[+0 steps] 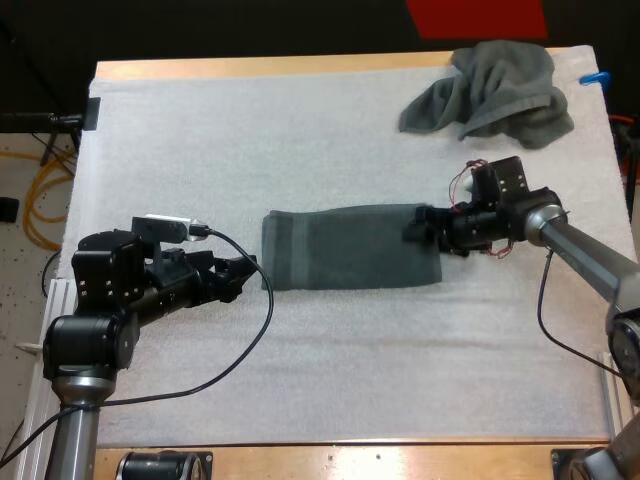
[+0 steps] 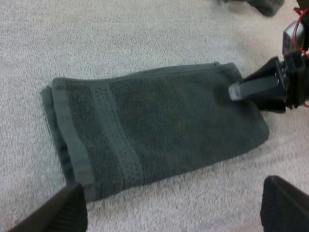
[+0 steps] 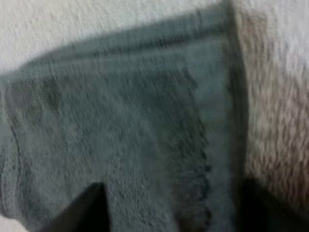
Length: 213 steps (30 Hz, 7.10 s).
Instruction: Pick towel from pile fold and stack
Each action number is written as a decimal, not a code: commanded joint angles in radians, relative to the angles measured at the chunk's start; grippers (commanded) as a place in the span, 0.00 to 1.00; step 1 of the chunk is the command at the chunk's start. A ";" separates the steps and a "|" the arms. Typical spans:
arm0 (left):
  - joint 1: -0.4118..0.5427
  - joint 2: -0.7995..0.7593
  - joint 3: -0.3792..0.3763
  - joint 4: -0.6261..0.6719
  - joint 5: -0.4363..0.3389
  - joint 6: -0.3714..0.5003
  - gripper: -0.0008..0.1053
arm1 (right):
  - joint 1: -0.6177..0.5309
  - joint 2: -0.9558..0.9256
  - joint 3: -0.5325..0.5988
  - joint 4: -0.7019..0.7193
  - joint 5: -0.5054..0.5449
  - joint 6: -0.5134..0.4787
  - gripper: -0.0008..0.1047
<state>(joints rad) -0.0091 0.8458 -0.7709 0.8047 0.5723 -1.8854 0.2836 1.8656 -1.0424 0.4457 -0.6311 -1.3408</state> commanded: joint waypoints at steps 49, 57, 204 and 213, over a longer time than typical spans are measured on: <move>0.001 -0.005 -0.003 -0.001 0.053 0.001 0.68 | 0.209 -0.137 -0.009 0.052 0.287 0.146 0.01; 0.001 -0.005 -0.003 -0.001 0.053 0.001 0.68 | 0.209 -0.134 -0.022 0.052 0.283 0.140 0.24; -0.133 0.000 -0.441 0.348 -0.679 0.281 0.63 | -0.096 -0.982 -0.049 0.656 0.631 -0.438 0.72; -0.112 -0.144 -0.382 0.348 -0.745 0.306 0.63 | -0.277 -1.107 -0.049 0.671 0.620 -0.474 0.72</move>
<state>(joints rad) -0.1258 0.7165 -1.1613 1.1505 -0.1406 -1.5826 0.0134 0.7752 -1.0884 1.1061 0.0000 -1.8018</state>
